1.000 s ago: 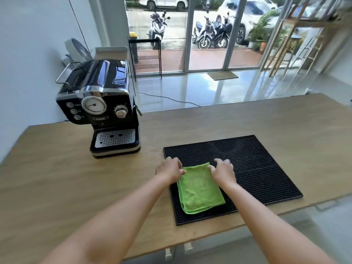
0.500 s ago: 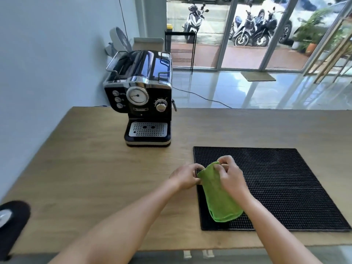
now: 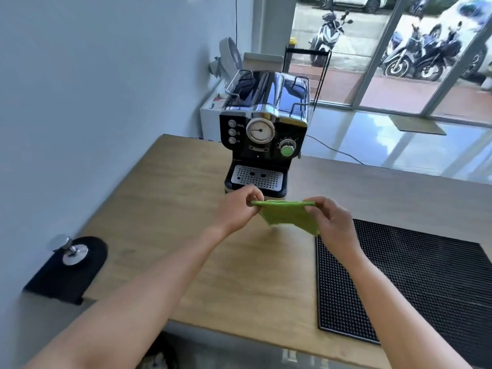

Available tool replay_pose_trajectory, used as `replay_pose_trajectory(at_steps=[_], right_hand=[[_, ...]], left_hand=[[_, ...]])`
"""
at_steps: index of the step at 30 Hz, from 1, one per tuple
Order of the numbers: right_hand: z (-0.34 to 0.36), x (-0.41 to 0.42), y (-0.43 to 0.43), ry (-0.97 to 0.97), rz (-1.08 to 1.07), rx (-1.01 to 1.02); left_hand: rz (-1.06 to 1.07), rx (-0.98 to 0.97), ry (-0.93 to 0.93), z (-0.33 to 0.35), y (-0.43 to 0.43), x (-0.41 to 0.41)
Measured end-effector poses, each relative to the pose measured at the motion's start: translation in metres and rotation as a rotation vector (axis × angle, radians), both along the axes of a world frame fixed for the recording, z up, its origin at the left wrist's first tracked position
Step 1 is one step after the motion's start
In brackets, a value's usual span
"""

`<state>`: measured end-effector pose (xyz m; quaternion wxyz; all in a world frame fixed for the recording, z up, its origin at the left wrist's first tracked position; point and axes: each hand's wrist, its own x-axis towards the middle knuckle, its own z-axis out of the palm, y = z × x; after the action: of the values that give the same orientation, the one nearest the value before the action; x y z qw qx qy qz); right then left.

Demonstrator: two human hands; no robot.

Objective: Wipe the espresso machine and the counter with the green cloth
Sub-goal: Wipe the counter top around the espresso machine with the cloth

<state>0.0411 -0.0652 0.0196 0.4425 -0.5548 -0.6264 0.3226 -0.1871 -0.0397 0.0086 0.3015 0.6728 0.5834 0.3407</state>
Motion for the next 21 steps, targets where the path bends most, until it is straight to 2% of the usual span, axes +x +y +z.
replay_pose_trajectory(at_steps=[3,6,8,10,11,13,15,17,18,21], right_hand=[[-0.019,-0.012,-0.007,-0.071,0.062,-0.024],[-0.052,-0.019,-0.025,-0.219,0.146,-0.132],[-0.07,-0.022,-0.043,-0.392,0.276,-0.267],[-0.077,-0.026,-0.056,-0.582,0.391,-0.314],[-0.075,-0.029,-0.059,-0.614,0.382,-0.308],[-0.069,-0.037,-0.057,-0.583,0.222,-0.227],[-0.067,-0.05,-0.047,-0.63,0.038,-0.082],[-0.073,-0.073,-0.038,-0.715,0.04,-0.081],[-0.078,-0.087,-0.035,-0.753,0.085,-0.122],[-0.106,-0.125,-0.039,-0.948,0.215,-0.24]], left_hand=[[0.017,0.078,0.114,-0.003,-0.02,-0.027],[-0.061,0.009,0.295,-0.042,-0.045,-0.051],[-0.151,-0.069,0.391,-0.068,-0.065,-0.064],[-0.255,-0.08,0.423,-0.08,-0.082,-0.073],[-0.273,-0.065,0.406,-0.082,-0.087,-0.077],[-0.191,-0.031,0.337,-0.079,-0.09,-0.084],[-0.03,0.054,0.3,-0.077,-0.084,-0.095],[0.166,0.166,0.39,-0.078,-0.072,-0.108],[0.257,0.15,0.478,-0.078,-0.065,-0.113],[0.401,-0.153,0.653,-0.089,-0.052,-0.136]])
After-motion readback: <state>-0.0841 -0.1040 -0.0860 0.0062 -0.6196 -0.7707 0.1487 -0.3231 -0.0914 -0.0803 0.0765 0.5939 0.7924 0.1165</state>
